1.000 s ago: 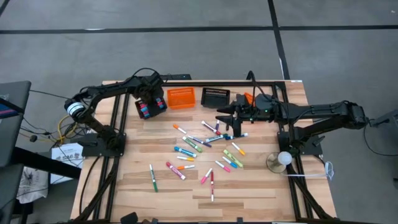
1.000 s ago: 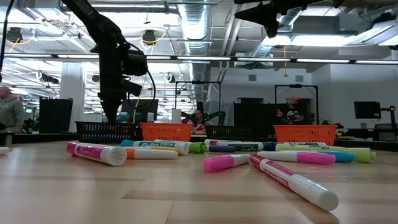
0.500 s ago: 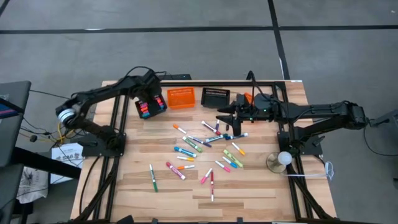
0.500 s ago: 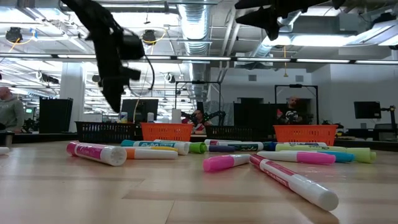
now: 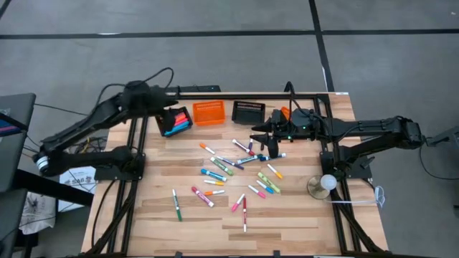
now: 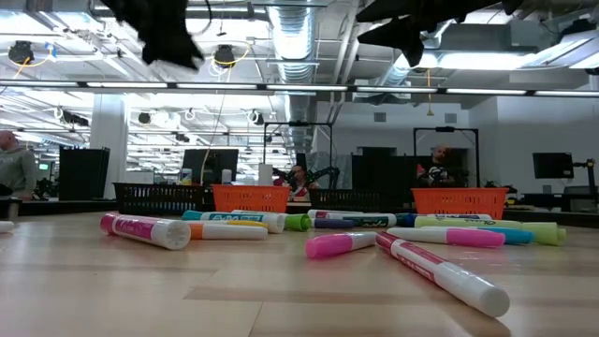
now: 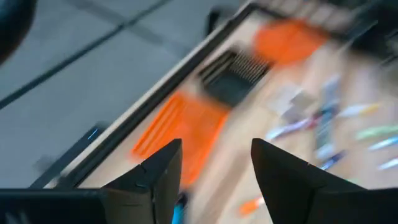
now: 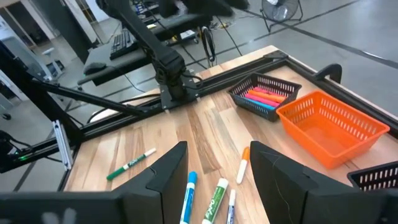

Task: Pick & Place Markers
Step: Put the light green highlighter pen into the left black bin

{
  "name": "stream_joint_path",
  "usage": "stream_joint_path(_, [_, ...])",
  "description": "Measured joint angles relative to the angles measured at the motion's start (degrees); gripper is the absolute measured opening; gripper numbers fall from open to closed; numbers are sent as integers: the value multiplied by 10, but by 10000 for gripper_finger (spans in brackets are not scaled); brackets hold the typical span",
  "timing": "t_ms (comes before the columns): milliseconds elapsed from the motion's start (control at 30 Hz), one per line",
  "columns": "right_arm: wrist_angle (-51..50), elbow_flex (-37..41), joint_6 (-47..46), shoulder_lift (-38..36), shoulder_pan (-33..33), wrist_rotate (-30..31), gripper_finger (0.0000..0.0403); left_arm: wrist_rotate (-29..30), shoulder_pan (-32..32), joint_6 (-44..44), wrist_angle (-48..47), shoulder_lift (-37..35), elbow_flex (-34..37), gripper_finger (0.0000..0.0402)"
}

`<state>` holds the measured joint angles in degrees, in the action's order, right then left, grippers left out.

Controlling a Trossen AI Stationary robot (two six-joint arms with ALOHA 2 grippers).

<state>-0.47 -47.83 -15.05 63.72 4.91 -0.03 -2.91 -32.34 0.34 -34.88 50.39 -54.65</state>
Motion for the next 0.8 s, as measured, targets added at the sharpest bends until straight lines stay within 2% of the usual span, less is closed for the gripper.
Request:
stream_joint_path(200, [0,0,-2,0,0,-2,162,-71,72,-51,80,-27,0,185])
stream_joint_path(300, [0,0,-14,0,0,-18,162,-83,119,-61,105,-19,0,182])
stream_joint_path(533, [-42,0,-15,0,-11,-82,156,-59,207,-101,148,-16,1,169])
stream_joint_path(633, [-91,0,-15,0,-31,-87,150,-24,236,-105,154,-17,4,162])
stream_joint_path(800, [-171,0,-27,0,-77,-88,136,6,279,-134,202,-28,47,151])
